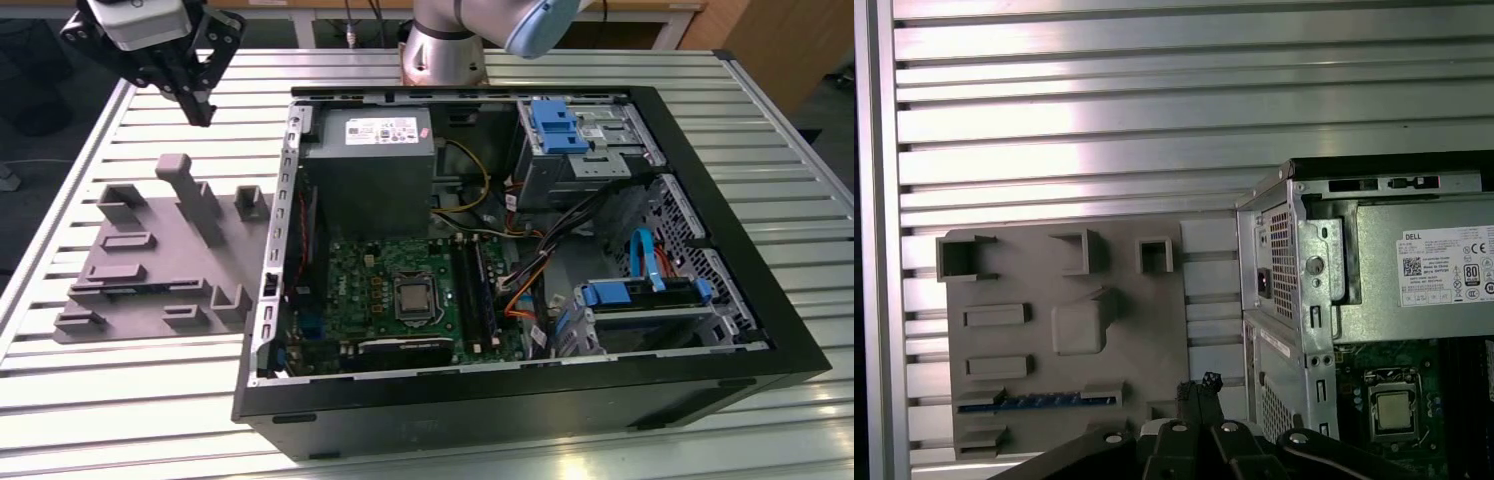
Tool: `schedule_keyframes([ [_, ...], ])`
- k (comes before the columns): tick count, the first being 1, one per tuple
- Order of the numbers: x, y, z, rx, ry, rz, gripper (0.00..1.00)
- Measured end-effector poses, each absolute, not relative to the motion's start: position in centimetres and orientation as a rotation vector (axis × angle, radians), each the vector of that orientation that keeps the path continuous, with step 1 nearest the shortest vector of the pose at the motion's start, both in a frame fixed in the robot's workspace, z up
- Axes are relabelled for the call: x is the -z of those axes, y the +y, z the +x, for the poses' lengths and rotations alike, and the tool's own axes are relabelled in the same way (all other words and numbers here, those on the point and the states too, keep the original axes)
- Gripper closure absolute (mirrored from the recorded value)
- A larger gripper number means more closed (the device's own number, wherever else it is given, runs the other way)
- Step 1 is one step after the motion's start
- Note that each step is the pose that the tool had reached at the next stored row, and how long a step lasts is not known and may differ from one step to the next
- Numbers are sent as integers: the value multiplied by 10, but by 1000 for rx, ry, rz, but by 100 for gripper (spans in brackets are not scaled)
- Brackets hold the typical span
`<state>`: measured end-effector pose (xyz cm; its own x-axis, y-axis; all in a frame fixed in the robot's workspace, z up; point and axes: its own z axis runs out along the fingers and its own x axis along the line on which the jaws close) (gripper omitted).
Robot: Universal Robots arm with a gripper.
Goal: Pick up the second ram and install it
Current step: 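Reach for the second ram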
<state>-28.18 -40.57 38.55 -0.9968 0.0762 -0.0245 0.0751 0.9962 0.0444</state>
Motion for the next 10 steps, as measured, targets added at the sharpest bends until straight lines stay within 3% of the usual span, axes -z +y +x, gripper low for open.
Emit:
schedule_keyframes([
  [10,-385,-406,-285,-68,3112,118,87],
])
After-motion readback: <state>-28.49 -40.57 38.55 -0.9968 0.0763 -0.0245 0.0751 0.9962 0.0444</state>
